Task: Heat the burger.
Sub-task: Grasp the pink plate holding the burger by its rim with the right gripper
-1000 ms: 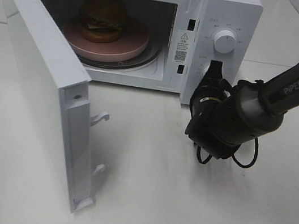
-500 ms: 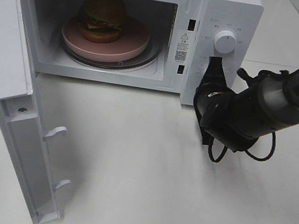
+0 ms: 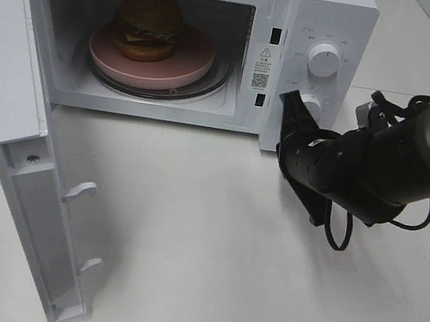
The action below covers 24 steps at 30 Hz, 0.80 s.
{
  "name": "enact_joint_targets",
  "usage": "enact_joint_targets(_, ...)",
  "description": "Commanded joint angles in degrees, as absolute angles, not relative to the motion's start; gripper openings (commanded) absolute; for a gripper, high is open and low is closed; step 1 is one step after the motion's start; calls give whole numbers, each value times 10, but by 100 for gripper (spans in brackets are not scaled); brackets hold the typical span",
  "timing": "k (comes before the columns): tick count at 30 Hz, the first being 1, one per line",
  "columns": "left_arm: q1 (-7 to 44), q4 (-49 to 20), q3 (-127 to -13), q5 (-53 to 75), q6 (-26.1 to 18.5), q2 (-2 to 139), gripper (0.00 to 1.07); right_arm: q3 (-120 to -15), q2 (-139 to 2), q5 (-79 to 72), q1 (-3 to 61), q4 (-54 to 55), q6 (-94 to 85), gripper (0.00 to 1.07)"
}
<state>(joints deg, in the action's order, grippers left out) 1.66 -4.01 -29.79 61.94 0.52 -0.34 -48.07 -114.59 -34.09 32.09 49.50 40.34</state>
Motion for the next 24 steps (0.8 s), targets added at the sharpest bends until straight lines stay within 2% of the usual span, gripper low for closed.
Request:
enact_joint_targets(1, 20, -40, -297, 613, 5, -13, 98, -470, -1122, -300, 321, 471, 352, 0)
enact_joint_targets(10, 20, -40, -297, 613, 5, -13, 98, -457, -1043, -105, 320, 277, 216, 2)
enact_joint_targets(19, 20, -40, -297, 613, 5, -13, 98, -458, -996, 28, 320, 203, 132, 3)
enact_joint_targets(24, 20, -40, -297, 613, 5, -13, 98, -458, -955, 103, 320, 164, 13, 3)
